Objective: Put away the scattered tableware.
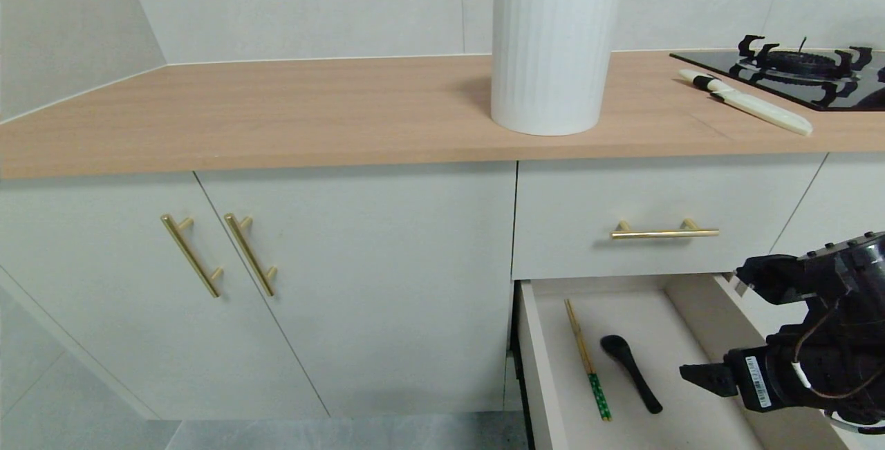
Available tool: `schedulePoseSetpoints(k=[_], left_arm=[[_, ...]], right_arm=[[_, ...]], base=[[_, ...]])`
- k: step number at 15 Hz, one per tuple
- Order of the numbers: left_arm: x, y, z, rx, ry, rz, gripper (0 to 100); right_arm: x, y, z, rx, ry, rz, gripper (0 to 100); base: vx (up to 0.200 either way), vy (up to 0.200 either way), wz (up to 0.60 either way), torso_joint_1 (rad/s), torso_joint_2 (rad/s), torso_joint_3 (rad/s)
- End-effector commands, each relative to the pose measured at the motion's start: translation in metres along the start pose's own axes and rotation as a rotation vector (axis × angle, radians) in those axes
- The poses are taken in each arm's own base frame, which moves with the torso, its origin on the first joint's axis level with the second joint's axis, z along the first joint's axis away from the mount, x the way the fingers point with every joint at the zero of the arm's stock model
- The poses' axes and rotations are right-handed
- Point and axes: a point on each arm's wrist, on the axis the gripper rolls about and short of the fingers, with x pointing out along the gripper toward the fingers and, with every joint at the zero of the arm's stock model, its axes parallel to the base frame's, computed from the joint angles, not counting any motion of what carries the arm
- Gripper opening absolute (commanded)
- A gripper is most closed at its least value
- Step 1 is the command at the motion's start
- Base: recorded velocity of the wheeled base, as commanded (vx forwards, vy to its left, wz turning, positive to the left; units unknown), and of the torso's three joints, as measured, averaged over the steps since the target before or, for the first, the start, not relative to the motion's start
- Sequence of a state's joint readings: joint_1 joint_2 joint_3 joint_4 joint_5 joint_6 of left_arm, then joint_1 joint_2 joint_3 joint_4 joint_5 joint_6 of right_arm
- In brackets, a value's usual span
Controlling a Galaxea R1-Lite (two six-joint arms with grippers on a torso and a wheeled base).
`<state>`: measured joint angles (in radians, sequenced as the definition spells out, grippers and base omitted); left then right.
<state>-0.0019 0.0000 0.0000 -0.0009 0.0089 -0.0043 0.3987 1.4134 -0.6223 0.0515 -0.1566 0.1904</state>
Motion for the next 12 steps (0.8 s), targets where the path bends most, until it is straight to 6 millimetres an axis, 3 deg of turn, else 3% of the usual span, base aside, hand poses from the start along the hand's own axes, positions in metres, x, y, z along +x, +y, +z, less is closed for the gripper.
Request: schedulePoseSetpoints(k=[1, 3, 12], left_arm=[[0.0001, 0.0000, 0.0001, 0.000, 0.001, -0.001, 100], [0.0001, 0.0000, 0.0001, -0.002, 0.001, 0.001, 100], [0.0001, 0.0000, 0.0001, -0.002, 0.001, 0.001, 100]], right_arm=[[-0.0049, -0.0007, 0.0003, 0.003, -0.020, 0.002, 100], [-0.0050, -0.0009, -0.0006, 0.001, -0.017, 0.002, 100], [-0.0073, -0.0002, -0.0047, -0.015, 0.011, 0.007, 100]], base=[[0.000, 0.000, 0.00, 0.000, 0.00, 0.000], [0.000, 0.000, 0.00, 0.000, 0.00, 0.000], [-0.200, 0.000, 0.00, -0.001, 0.00, 0.004]])
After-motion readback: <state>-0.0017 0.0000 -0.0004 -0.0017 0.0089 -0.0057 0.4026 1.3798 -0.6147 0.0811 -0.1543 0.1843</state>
